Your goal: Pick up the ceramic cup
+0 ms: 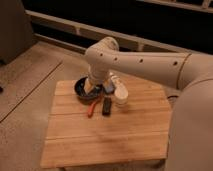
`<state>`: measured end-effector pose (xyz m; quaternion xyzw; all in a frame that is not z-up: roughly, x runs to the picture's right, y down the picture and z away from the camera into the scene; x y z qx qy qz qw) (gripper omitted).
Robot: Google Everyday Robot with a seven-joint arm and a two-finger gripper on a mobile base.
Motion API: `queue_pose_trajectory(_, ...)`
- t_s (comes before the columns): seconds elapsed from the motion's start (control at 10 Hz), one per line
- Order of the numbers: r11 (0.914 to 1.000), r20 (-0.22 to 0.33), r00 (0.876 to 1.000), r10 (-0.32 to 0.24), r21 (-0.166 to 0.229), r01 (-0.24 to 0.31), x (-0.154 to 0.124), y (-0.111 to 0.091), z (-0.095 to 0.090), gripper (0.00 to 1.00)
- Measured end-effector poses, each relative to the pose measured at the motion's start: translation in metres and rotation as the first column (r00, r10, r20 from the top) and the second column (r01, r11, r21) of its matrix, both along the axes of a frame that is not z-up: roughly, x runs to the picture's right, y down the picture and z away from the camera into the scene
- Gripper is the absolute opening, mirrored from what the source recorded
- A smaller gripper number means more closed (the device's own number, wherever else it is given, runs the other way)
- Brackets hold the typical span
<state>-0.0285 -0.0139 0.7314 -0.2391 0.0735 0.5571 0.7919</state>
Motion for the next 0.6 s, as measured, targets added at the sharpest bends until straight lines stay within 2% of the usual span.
queue_pose_trajectory(0.2, 0.9995, -0.045, 0.998, 0.032, 0.003, -0.032, 0.035, -0.014, 0.004, 0.65)
queue_pose_trajectory(0.3, 0.9989, -0.087, 0.995, 0.046, -0.005, -0.047, 0.055, -0.015, 0.011, 0.65)
queue_pose_trajectory(0.6, 0.9954, -0.204, 0.977, 0.058, -0.063, -0.072, 0.086, 0.002, 0.043, 0.65)
